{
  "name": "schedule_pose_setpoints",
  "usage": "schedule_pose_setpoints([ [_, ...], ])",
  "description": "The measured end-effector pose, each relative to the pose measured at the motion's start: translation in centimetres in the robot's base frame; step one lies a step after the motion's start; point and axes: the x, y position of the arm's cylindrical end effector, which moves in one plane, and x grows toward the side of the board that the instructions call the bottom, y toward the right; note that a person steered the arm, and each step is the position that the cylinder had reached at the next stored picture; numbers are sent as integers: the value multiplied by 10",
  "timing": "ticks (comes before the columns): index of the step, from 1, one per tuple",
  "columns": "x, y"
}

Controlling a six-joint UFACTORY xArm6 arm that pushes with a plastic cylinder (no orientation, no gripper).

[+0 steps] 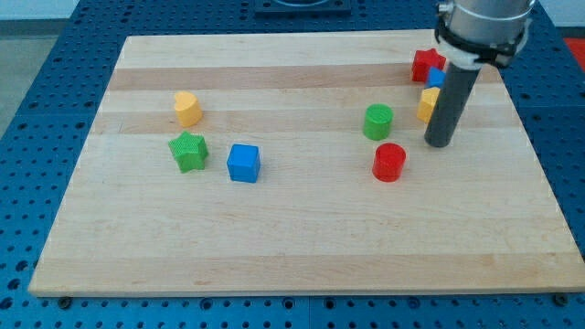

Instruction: Move the green circle to the bottom of the yellow hexagon

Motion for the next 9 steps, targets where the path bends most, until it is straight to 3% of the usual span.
schedule_pose_setpoints([
  [3, 6, -70],
  [5, -12, -104],
  [7, -40, -102],
  [9, -43, -75],
])
